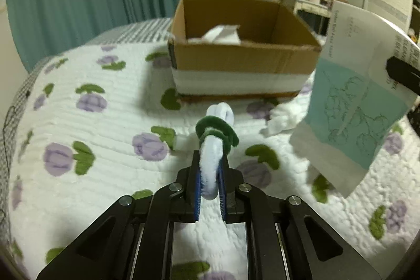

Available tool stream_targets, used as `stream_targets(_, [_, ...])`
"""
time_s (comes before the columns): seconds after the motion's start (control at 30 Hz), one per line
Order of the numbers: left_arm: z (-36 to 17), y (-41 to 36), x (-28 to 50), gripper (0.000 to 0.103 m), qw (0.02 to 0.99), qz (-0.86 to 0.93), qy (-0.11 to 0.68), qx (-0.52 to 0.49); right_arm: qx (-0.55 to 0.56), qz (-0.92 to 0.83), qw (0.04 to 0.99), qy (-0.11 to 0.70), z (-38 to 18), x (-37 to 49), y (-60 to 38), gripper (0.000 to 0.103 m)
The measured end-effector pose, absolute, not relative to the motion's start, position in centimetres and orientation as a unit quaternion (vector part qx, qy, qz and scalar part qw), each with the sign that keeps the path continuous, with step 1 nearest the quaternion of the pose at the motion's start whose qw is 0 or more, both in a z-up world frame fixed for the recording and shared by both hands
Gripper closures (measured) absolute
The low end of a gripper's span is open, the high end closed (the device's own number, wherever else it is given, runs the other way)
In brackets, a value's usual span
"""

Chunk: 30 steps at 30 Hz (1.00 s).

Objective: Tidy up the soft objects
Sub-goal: 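Grasp white rolled socks with left tool while right tool grasps green plastic bag, then drop socks into box with left tool while right tool drops bag in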

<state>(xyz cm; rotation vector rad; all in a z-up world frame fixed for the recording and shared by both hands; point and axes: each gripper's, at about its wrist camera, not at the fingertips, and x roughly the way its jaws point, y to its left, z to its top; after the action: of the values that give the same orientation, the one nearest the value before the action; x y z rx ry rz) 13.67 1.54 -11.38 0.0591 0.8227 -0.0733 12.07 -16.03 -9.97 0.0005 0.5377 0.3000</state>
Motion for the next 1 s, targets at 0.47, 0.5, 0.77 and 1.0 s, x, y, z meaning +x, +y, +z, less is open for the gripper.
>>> stream_targets(0.47, [-0.2,2.8,12.8,0.093,0.954,-0.051,0.296,0.009,-0.019,0.154,0.973,0.172,-0.5,10.5,-13.8,0.083])
stream_targets(0.5, [0.3,2.9,13.3,0.093,0.956,-0.048,0.29,0.013,-0.02,0.155,0.974,0.165,0.2,11.1,-13.4,0.083])
stream_targets(0.77, [1.5,2.6,19.3,0.093,0.961,-0.035,0.273,0.031,-0.019,0.194,0.964,0.182,0.7,19.2,-11.0,0.083])
stream_targets(1.0, [-1.3,1.8,25.5,0.093,0.952,-0.042,0.302,0.028,-0.03,0.201,0.944,0.26,-4.4,29.2,-10.5,0.083])
